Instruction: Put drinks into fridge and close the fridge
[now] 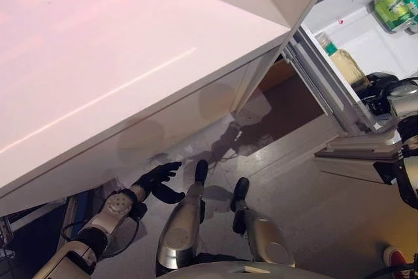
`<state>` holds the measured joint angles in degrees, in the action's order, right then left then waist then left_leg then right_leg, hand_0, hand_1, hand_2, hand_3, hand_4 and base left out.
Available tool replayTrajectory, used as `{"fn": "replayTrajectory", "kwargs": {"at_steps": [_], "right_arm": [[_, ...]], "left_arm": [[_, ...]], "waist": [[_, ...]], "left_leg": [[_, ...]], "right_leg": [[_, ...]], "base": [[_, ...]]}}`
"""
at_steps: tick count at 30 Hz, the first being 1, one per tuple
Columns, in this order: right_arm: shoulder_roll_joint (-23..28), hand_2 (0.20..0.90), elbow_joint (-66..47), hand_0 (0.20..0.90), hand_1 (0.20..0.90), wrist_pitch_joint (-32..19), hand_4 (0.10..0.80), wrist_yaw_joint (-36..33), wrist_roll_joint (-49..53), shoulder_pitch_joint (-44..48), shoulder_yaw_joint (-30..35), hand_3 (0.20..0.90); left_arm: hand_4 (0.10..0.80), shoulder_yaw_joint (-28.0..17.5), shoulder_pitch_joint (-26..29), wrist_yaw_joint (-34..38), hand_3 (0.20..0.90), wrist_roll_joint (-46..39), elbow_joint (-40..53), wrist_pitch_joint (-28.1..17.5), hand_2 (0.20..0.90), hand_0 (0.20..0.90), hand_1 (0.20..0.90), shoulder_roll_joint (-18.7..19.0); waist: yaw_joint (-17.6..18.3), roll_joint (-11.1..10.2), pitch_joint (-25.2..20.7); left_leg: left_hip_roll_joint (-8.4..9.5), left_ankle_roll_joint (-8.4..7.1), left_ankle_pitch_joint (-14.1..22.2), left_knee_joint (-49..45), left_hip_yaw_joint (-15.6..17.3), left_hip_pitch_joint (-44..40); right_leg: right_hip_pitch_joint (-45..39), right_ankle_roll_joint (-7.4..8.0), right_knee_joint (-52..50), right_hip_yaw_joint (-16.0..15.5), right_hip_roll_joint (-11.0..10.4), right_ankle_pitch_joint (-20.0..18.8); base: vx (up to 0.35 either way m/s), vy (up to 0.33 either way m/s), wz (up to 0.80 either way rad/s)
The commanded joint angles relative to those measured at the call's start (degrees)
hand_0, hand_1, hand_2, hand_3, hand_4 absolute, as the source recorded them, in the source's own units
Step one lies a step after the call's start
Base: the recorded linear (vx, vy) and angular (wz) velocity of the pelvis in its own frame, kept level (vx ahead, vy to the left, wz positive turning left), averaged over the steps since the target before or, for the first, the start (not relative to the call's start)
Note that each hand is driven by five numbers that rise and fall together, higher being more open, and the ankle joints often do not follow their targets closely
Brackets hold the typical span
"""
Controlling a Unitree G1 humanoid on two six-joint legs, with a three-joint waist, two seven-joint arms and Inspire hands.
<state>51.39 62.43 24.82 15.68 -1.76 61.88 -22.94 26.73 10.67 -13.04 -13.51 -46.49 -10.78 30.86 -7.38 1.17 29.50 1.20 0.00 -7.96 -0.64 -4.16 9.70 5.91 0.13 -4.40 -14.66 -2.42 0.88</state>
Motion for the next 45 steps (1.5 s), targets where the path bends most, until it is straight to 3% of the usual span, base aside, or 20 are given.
{"fn": "replayTrajectory", "kwargs": {"at_steps": [1, 3, 6, 7, 10, 17, 25, 29, 34, 39, 45], "right_arm": [[6.0, 0.9, -2.8, 0.9, 0.9, 0.0, 0.8, 1.6, -2.8, 1.6, -6.9, 0.9], [6.0, 0.9, -4.0, 0.9, 0.9, 0.3, 0.8, 3.5, -4.4, 2.5, -7.3, 0.9], [6.3, 0.9, -4.7, 0.9, 0.9, -3.2, 0.8, 8.0, -8.2, 3.2, -8.9, 0.9], [7.1, 0.9, -7.3, 0.9, 0.9, -6.4, 0.8, 15.4, -10.4, 3.6, -11.6, 0.9], [8.1, 0.9, -10.7, 0.9, 0.9, -7.5, 0.8, 20.1, -8.6, 3.0, -13.6, 0.9], [9.0, 0.9, -16.7, 0.9, 0.9, -9.3, 0.8, 18.2, -3.1, 1.6, -11.2, 0.9], [13.1, 0.9, -28.8, 0.9, 0.9, -9.9, 0.8, 10.7, 10.8, -4.2, -2.8, 0.9], [14.5, 0.9, -32.9, 0.9, 0.9, -12.8, 0.8, 3.8, 23.3, -11.6, 7.2, 0.9], [13.6, 0.9, -33.8, 0.9, 0.9, -16.1, 0.8, -6.1, 40.0, -20.7, 21.2, 0.9], [7.7, 0.9, -32.2, 0.9, 0.9, -21.6, 0.8, -18.8, 55.9, -29.4, 35.6, 0.9], [0.4, 0.9, -32.1, 0.9, 0.9, -30.4, 0.8, -28.9, 61.4, -33.1, 41.5, 0.9]], "left_arm": [[0.8, -2.7, -4.3, -0.1, 0.9, 0.2, 0.8, 0.0, 0.9, 0.9, 0.9, -1.2], [0.8, -3.4, -4.7, 0.0, 0.9, 0.4, 0.5, 0.5, 0.9, 0.9, 0.9, -1.2], [0.8, -4.0, -4.7, 0.0, 0.9, 1.0, 0.2, 0.9, 0.9, 0.9, 0.9, -1.3], [0.8, -4.8, -5.2, -0.1, 0.9, 2.1, 0.3, 1.4, 0.9, 0.9, 0.9, -1.3], [0.8, -5.8, -5.6, -0.3, 0.9, 2.8, 0.9, 2.2, 0.9, 0.9, 0.9, -1.1], [0.8, -7.5, -6.0, -0.3, 0.9, 4.8, -0.3, 3.1, 0.9, 0.9, 0.9, -1.6], [0.8, -9.9, -8.0, 1.0, 0.9, 7.8, -3.8, 4.8, 0.9, 0.9, 0.9, -3.2], [0.8, -11.2, -9.2, 2.1, 0.9, 9.6, -9.1, 4.9, 0.9, 0.9, 0.9, -4.8], [0.8, -11.8, -10.9, 2.6, 0.9, 10.5, -13.1, 4.7, 0.9, 0.9, 0.9, -6.4], [0.8, -10.3, -11.9, 2.8, 0.9, 10.9, -14.5, 5.0, 0.9, 0.9, 0.9, -7.5], [0.8, -8.0, -11.9, 2.9, 0.9, 10.1, -14.4, 4.7, 0.9, 0.9, 0.9, -8.6]], "waist": [[-0.8, 0.4, -1.8], [-0.9, 0.2, -1.9], [-1.0, -0.2, -2.1], [-1.1, -0.8, -2.5], [-1.0, -1.3, -3.0], [0.0, -3.4, -6.0], [2.8, -5.5, -10.9], [5.1, -6.4, -15.5], [6.9, -5.9, -20.3], [7.9, -4.6, -22.9], [7.7, -3.5, -23.4]], "left_leg": [[1.4, 0.62, 10.1, -8.6, 3.1, 1.5], [1.34, 0.56, 10.1, -8.3, 3.2, 1.3], [1.36, 0.56, 10.0, -7.8, 3.4, 1.0], [1.37, 0.51, 9.9, -7.3, 3.6, 0.5], [1.32, 0.45, 9.8, -6.7, 3.7, -0.3], [1.14, 0.44, 9.8, -4.1, 4.5, -3.4], [1.2, 0.53, 10.7, -2.3, 6.1, -6.9], [1.28, 0.63, 11.5, -1.3, 7.5, -9.4], [0.97, 0.59, 12.4, 0.0, 9.2, -11.9], [1.01, 0.99, 14.0, 0.0, 10.1, -14.4], [1.42, 1.6, 15.6, -1.7, 9.6, -15.7]], "right_leg": [[3.9, -0.44, -7.3, 0.5, 0.4, 4.0], [3.8, -0.25, -7.0, 0.6, 0.4, 3.9], [3.6, -0.09, -6.4, 0.7, 0.5, 3.8], [3.0, 0.07, -5.8, 0.6, 0.5, 3.5], [2.3, 0.2, -5.2, 0.7, 0.6, 3.3], [-0.4, 0.99, -2.8, 1.9, 1.2, 2.8], [-2.8, 1.8, -1.3, 3.7, 1.5, 2.5], [-4.6, 2.52, 0.4, 5.3, 1.5, 2.1], [-6.2, 3.05, 0.9, 6.3, 1.7, 2.6], [-8.1, 3.44, 1.0, 7.4, 1.5, 3.4], [-9.7, 3.4, 0.6, 7.9, 1.0, 4.0]], "base": [[0.0, 0.0, 0.0], [-0.02, 0.006, 0.01], [-0.014, 0.004, 0.0], [0.0, 0.0, 0.0], [-0.008, 0.006, -0.02], [-0.018, 0.01, -0.06], [-0.046, 0.052, -0.09], [-0.027, 0.067, -0.1], [0.044, 0.063, -0.2], [0.055, 0.031, -0.12], [0.057, 0.004, -0.13]]}}
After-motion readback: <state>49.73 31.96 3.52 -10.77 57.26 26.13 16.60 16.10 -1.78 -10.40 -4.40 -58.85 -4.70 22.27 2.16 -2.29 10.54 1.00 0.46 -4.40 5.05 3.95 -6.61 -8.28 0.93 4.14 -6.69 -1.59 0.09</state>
